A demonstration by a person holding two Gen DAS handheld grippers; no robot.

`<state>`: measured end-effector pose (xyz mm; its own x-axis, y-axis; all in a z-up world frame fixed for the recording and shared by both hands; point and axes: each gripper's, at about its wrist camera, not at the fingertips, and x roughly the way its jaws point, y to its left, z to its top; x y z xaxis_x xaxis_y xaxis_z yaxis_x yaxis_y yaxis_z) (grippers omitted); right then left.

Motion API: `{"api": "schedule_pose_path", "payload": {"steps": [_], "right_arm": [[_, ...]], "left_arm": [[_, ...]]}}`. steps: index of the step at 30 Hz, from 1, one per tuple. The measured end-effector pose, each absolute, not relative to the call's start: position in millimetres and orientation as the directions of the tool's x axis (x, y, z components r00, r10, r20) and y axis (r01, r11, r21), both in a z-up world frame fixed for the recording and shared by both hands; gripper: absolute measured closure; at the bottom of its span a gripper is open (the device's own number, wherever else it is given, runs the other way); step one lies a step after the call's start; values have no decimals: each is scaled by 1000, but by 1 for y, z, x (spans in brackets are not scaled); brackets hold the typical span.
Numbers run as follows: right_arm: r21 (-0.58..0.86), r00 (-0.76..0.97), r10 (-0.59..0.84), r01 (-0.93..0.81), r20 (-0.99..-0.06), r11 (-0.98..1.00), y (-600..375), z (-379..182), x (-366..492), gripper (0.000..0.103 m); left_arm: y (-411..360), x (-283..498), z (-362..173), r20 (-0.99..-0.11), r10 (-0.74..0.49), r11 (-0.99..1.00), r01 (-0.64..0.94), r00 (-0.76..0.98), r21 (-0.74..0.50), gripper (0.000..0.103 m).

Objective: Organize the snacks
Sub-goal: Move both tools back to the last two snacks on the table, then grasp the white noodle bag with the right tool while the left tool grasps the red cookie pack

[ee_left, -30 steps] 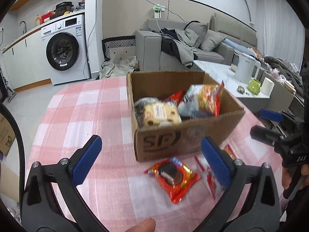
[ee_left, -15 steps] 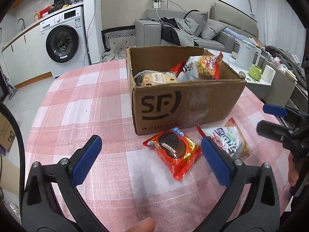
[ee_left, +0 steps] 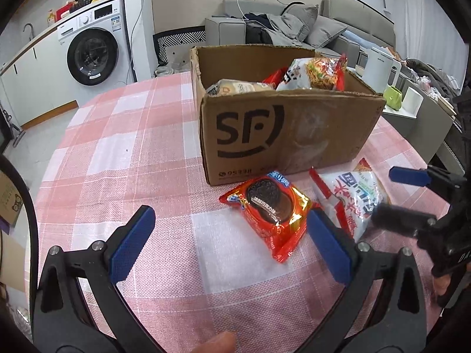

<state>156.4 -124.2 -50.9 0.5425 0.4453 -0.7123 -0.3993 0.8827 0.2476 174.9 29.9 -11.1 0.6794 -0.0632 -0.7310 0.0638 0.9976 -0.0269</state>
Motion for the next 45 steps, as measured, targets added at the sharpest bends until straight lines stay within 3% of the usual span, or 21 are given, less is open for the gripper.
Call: {"api": "schedule_pose_path", "payload": {"steps": [15, 35, 36, 38, 45], "right_arm": [[270, 500, 424, -351, -755, 896, -113, -74, 169, 0], [284, 511, 470, -401, -720, 871, -106, -70, 166, 5], [284, 513, 469, -399, -719, 872, -106, -70, 165, 8], [299, 507, 485, -406, -713, 863, -107, -70, 165, 23], [263, 520, 479, -435, -707, 861, -107, -64, 158, 40]], "left_arm": [[37, 184, -26, -753, -66, 998, 59, 655, -36, 1], [39, 185, -42, -771, -82, 996, 70, 631, -48, 1], [39, 185, -42, -772, -83, 996, 70, 631, -49, 1], [38, 184, -42, -772, -84, 996, 71, 630, -50, 1], [38, 183, -41, -771, -86, 996, 70, 631, -54, 1]]}}
